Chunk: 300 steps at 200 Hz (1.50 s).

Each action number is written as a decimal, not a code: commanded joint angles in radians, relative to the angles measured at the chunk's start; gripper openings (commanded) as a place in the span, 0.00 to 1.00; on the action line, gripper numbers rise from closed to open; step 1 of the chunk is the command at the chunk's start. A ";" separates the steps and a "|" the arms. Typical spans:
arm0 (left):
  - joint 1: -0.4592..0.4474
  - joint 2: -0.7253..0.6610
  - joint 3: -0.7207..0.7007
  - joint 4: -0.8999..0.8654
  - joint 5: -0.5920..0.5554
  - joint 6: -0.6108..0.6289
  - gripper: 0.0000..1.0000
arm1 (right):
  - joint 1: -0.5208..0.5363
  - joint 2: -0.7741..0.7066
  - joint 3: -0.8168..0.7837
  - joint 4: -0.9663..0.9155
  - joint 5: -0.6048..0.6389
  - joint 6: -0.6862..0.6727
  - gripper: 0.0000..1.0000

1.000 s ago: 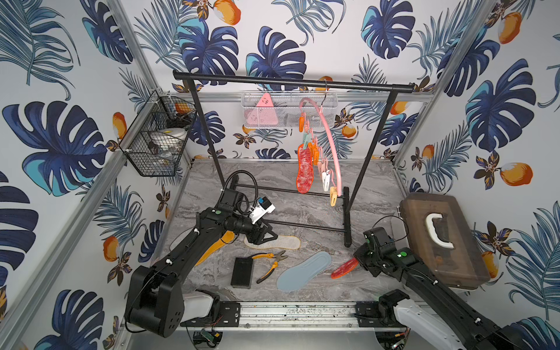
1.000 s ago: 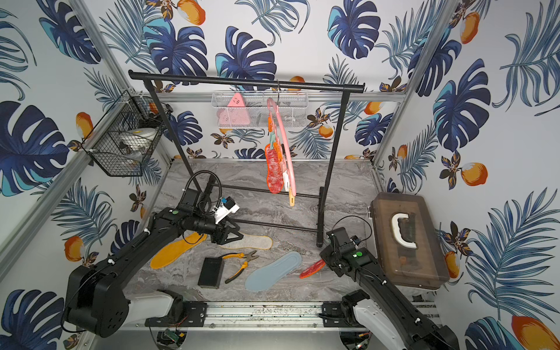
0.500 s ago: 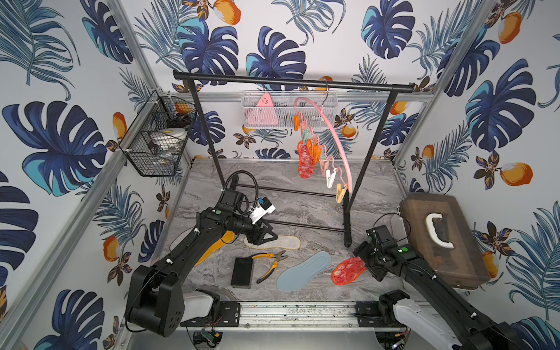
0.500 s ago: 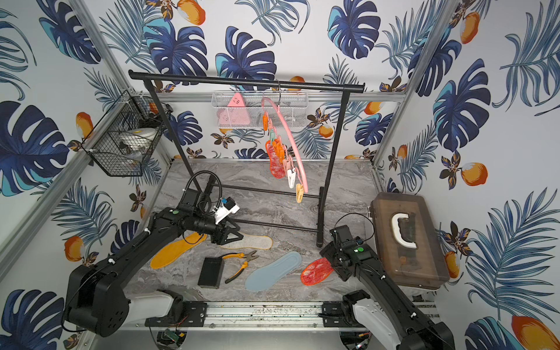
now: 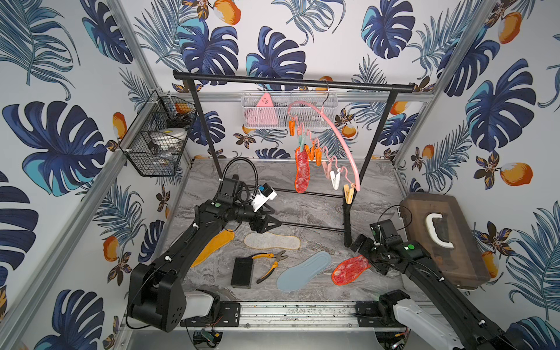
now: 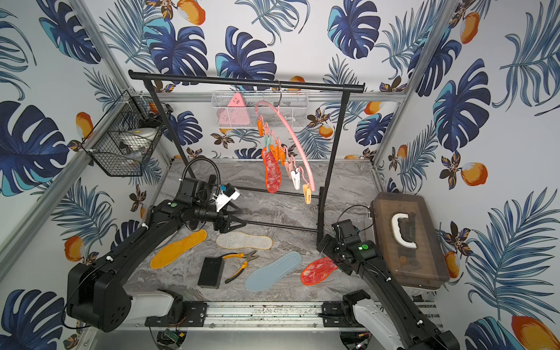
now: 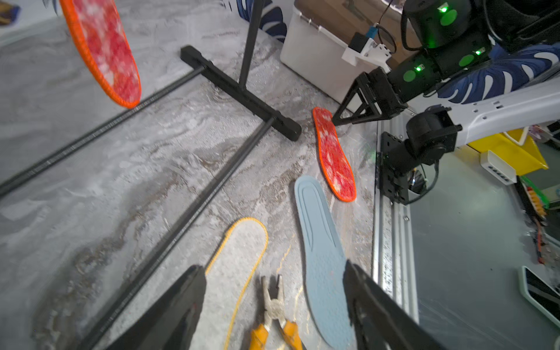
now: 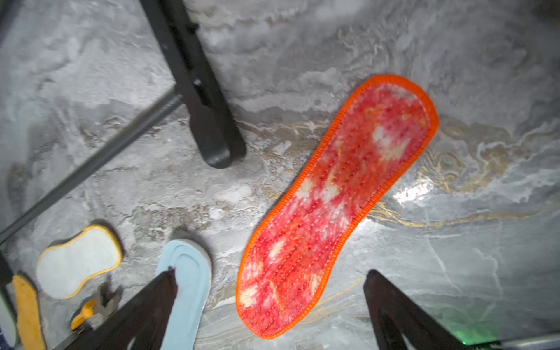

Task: Take the shoe insoles off the hanger
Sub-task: Place the insole at the center of the board, then remove the insole from the hanger.

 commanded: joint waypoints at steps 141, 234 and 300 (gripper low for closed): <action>-0.088 0.265 0.068 0.762 -0.133 -0.296 0.95 | 0.000 -0.106 0.032 0.110 -0.092 -0.022 1.00; -0.098 0.455 0.186 0.867 -0.148 -0.386 0.95 | 0.001 -0.140 0.014 0.168 -0.115 0.007 1.00; -0.052 0.524 0.221 0.910 -0.307 -0.445 0.93 | 0.001 -0.135 0.037 0.163 -0.110 0.007 1.00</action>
